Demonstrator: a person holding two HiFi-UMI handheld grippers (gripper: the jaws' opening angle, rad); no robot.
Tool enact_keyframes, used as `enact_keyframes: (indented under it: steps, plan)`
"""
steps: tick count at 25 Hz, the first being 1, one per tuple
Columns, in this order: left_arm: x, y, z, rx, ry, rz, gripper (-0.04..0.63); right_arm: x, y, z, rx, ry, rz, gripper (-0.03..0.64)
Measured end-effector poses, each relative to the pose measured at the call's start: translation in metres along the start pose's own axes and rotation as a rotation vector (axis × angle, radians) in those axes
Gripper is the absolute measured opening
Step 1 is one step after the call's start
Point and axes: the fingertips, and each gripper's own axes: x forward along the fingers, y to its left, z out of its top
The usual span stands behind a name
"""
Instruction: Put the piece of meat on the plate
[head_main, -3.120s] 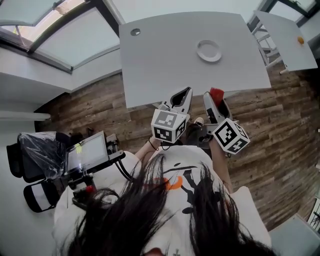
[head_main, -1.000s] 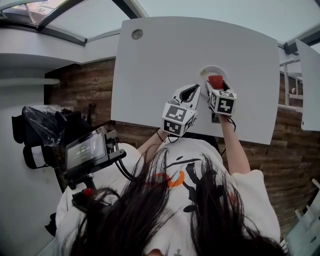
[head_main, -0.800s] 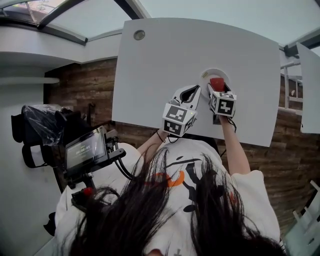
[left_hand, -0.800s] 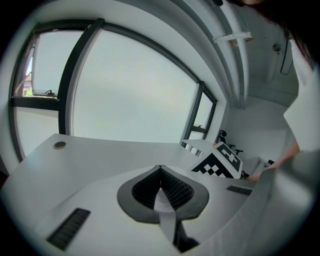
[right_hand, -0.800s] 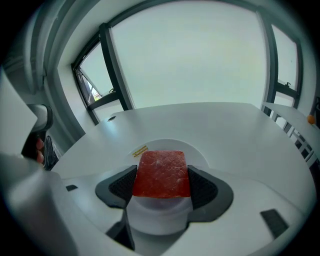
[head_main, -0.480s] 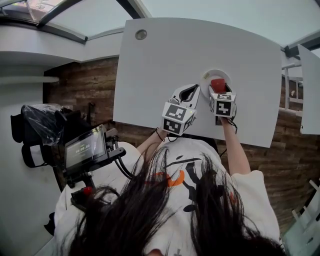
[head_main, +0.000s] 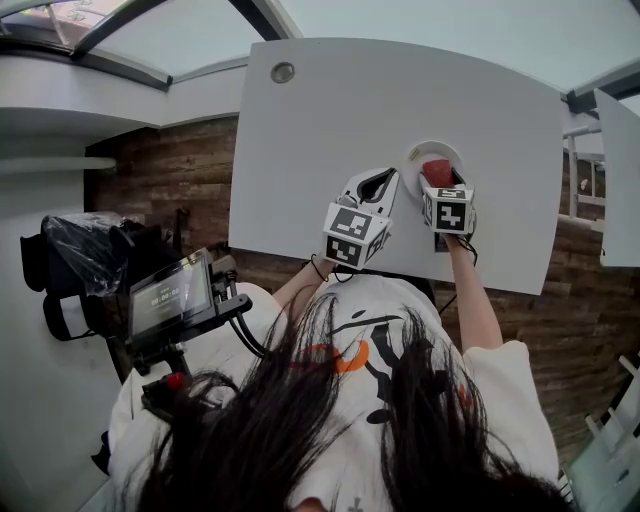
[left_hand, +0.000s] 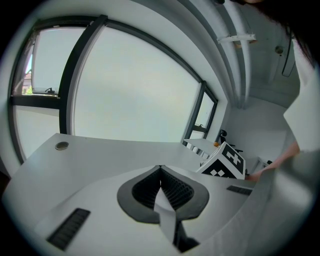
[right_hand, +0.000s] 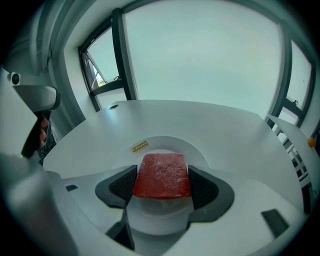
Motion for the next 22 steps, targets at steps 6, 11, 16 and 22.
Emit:
enact_keyframes:
  steps: [6, 11, 16, 22]
  plan:
    - [0.0, 0.001, -0.003, 0.003, 0.004, -0.001, 0.006, -0.001, -0.002, -0.002, 0.005, 0.02, 0.003, 0.316]
    - [0.001, 0.0, -0.003, 0.002, 0.005, -0.001, 0.006, 0.0, -0.005, -0.004, 0.01, 0.028, 0.003, 0.316]
    - [0.001, 0.002, -0.002, 0.002, 0.006, -0.002, 0.006, 0.002, -0.006, -0.003, 0.046, 0.036, 0.013, 0.318]
    - [-0.009, 0.015, -0.001, -0.001, 0.007, 0.003, 0.006, -0.003, -0.007, 0.009, 0.122, 0.01, 0.012, 0.317]
